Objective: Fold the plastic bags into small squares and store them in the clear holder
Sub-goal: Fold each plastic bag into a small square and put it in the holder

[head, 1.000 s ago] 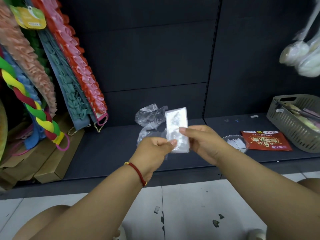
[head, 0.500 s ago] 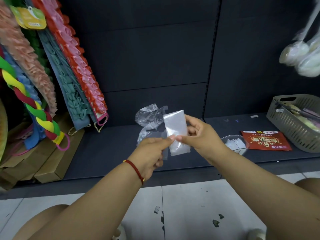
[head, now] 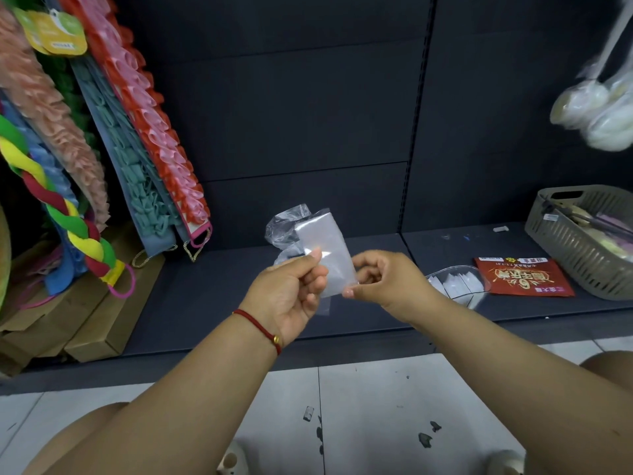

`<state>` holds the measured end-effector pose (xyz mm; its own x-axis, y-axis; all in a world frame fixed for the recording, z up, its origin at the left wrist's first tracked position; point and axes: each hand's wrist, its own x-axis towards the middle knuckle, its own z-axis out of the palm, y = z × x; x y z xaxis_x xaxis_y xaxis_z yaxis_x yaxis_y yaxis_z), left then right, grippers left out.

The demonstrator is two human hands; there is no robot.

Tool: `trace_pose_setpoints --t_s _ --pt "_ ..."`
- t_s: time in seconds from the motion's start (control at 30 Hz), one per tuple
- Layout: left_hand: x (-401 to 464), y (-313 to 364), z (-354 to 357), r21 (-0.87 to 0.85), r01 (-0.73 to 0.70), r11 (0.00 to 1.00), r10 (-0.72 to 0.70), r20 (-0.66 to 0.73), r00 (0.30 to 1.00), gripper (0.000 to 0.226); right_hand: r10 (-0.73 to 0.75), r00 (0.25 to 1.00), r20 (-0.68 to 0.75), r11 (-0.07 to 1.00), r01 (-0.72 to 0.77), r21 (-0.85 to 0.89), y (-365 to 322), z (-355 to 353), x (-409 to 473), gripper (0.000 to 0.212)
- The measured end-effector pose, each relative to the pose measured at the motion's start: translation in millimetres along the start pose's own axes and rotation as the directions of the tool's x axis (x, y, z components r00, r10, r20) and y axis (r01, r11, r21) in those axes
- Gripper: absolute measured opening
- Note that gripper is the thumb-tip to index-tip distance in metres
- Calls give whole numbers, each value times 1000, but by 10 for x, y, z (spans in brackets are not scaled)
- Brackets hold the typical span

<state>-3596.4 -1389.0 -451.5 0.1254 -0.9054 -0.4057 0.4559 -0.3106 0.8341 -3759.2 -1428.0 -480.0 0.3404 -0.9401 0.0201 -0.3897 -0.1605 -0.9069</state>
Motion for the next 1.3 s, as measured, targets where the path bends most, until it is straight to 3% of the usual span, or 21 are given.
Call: trace_pose_setpoints --t_s 0.13,0.23,0.37,0.53,0.63,0.8,0.93,1.03,1.17,1.23,1.3 --pt "-25 -46 15 156 -200 967 199 22 980 12 -5 998 -62 999 3 -42 -79 -53 1 34" --pt "-52 -87 37 255 -337 907 329 72 941 12 -31 996 -88 986 45 161 -195 -49 -53 29" --pt "-93 -63 36 336 -512 791 470 201 859 13 -124 981 -150 899 174 401 -241 -31 -70 2" --pt "-83 0 -34 376 -631 678 556 299 776 10 -225 956 -189 903 277 329 -220 -114 -89 12" --pt "-93 -5 -39 353 -649 674 578 296 761 19 -238 955 -177 914 282 293 -187 -120 -100 11" --pt "-107 -35 9 419 -688 593 652 253 715 11 -237 957 -166 928 274 253 -176 -76 -115 5" --pt "-98 -121 20 470 -720 511 694 269 668 11 -220 949 -228 929 275 247 -245 -2 -161 26" --pt "-125 -212 69 497 -723 480 677 314 666 14 -131 942 -309 970 186 155 -288 64 -165 36" --pt "-158 -269 135 475 -705 526 658 299 692 13 -152 905 -396 971 212 112 -274 77 -163 39" --pt "-196 -269 216 397 -652 646 621 223 751 6 -166 893 -417 971 222 88 -271 54 -179 35" --pt "-206 -265 312 315 -563 764 545 153 824 23 -174 887 -428 973 222 65 -280 39 -209 32"
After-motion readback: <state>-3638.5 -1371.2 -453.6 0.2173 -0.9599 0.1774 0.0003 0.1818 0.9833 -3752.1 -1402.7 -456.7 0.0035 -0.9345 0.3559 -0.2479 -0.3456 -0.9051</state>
